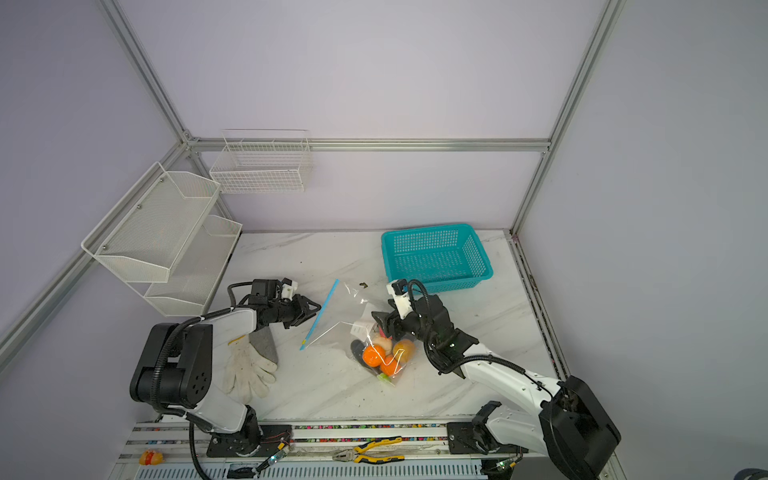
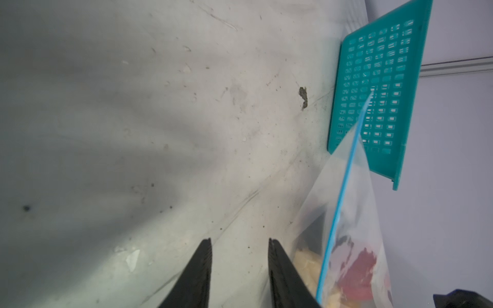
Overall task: Place the food in the zip-top bag and seal the zipper
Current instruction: 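Open both grippers and lower the sealed bag onto the table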
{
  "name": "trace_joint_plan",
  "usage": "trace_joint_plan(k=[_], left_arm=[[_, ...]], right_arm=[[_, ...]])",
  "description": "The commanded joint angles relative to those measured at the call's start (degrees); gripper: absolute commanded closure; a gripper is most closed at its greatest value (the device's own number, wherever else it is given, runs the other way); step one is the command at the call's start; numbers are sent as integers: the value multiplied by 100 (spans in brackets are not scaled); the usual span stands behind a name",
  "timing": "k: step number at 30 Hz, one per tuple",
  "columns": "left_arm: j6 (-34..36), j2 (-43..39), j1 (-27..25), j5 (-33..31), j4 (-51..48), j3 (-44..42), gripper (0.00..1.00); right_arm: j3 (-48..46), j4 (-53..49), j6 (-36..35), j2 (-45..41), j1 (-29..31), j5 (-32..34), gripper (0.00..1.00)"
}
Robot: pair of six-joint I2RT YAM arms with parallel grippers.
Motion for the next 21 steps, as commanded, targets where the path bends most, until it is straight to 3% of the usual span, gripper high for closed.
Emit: trace_joint_plan(k=[1,5,11,14,21], left_arm=[[78,-175,92,-216,40,-80,56],[-2,-539,39,69,-14,76,50],[184,-1314,-106,226,-251,81,39],[320,-1494,-116,294,-476,153,28],[378,-1728,-140,537,-562,271,23]], right_arm=[[-189,631,190,353,90,411,41],[-244,305,503,329,97,703,48],[-541,-646,1277,-979,100,1236,51],[-680,-972,1723,-1237,100,1414,51],[-909,-394,1555,-595,101,1375,51]])
